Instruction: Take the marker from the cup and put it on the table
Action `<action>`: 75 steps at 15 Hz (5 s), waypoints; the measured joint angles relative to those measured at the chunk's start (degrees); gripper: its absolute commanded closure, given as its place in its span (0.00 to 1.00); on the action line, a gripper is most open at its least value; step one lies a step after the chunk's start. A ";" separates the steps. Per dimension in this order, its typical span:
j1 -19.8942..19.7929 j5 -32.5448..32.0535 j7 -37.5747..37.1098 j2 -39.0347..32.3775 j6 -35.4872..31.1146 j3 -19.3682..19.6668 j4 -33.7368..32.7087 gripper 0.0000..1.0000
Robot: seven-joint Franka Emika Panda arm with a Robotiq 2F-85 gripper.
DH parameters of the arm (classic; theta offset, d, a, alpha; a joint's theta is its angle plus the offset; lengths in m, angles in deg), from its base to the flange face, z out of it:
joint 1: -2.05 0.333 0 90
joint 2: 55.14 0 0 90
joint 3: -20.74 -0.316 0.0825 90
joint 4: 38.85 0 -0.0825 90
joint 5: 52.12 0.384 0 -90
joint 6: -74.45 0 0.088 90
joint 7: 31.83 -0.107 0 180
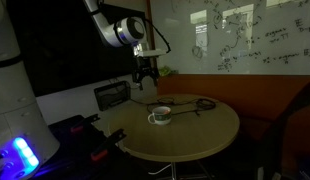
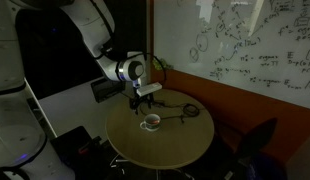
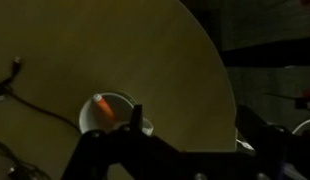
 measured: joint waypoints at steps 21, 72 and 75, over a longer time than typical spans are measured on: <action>3.92 -17.46 -0.77 -34.29 0.04 -0.71 -30.93 0.26; 4.44 -11.69 -1.38 -34.60 -3.35 -12.78 -26.81 0.95; 4.72 -11.76 -0.12 -38.52 -5.11 -12.73 -29.71 0.95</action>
